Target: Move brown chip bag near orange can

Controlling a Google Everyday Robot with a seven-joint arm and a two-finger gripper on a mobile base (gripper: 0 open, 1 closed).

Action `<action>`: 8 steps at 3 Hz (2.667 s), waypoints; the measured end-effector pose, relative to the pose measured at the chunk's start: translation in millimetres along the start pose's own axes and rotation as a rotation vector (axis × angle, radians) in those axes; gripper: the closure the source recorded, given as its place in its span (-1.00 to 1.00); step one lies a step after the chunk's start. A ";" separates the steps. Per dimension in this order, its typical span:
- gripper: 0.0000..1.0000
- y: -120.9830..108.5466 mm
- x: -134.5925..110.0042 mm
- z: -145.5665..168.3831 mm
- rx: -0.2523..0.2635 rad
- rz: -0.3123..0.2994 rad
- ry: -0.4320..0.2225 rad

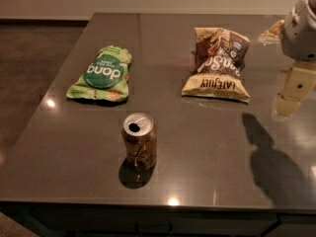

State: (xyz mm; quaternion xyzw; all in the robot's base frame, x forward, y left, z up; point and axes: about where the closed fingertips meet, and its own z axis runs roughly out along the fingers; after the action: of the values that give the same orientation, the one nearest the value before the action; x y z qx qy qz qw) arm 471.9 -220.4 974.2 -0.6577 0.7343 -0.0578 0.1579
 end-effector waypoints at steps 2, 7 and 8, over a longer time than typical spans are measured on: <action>-1.00 -69.6 5.5 39.2 0.022 -0.436 0.086; -0.32 -109.0 -14.7 146.2 -0.188 -0.920 0.060; 0.15 -103.6 -21.4 145.6 -0.190 -0.929 0.035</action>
Offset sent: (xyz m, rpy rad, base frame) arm 0.1015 -0.0134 -0.0248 -0.2950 -0.0693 0.5343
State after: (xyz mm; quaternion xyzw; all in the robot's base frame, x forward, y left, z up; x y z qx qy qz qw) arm 616.7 -194.6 870.4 -0.9268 0.3672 -0.0660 0.0423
